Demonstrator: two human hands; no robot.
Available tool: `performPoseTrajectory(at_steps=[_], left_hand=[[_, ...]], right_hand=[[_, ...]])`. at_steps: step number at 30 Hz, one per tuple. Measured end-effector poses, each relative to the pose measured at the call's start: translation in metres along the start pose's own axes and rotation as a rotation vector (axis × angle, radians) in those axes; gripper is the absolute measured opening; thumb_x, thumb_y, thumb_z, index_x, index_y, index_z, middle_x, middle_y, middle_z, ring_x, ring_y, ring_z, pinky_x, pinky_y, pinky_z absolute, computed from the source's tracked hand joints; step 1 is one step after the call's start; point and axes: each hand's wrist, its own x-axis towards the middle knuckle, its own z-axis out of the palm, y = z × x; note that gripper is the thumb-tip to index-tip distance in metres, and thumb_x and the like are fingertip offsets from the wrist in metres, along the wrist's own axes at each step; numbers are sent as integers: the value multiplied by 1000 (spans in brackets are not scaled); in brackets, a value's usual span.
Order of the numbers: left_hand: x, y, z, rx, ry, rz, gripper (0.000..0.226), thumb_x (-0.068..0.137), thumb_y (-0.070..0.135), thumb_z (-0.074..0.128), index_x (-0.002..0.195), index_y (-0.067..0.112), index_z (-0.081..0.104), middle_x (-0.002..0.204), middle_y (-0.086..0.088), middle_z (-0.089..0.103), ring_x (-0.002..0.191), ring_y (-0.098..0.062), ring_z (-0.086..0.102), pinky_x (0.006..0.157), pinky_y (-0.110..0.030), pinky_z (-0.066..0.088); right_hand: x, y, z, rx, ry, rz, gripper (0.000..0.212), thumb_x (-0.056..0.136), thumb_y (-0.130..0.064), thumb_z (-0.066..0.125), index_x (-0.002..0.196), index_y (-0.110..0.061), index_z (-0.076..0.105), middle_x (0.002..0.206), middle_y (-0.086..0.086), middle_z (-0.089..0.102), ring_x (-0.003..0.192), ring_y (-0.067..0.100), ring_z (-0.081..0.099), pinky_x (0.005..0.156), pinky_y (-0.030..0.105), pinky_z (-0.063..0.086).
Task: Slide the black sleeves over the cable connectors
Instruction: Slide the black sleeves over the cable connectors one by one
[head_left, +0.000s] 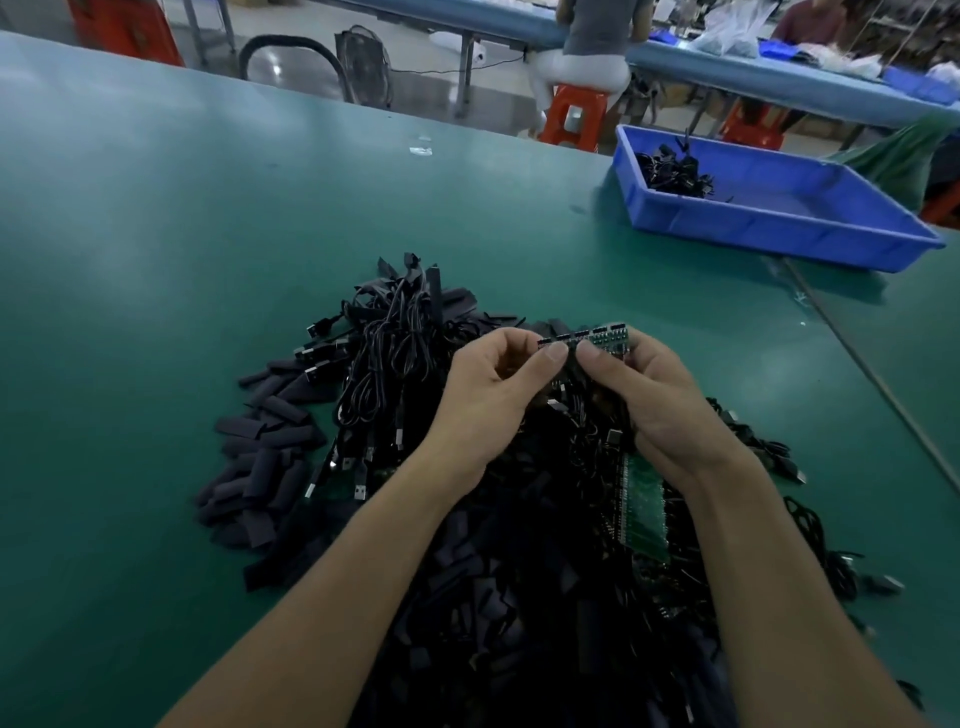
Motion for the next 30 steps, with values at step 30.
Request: performPoseTrajectory(at_steps=[30], left_hand=[[-1, -7, 4, -340, -63, -69, 10, 77, 30, 74, 74, 21, 76, 81, -2, 72, 79, -15, 67, 79, -28, 56]], right_hand=[[-5, 0, 0, -18, -10, -8, 20, 82, -27, 75, 93, -11, 78, 91, 14, 75, 77, 21, 71, 70, 30, 60]])
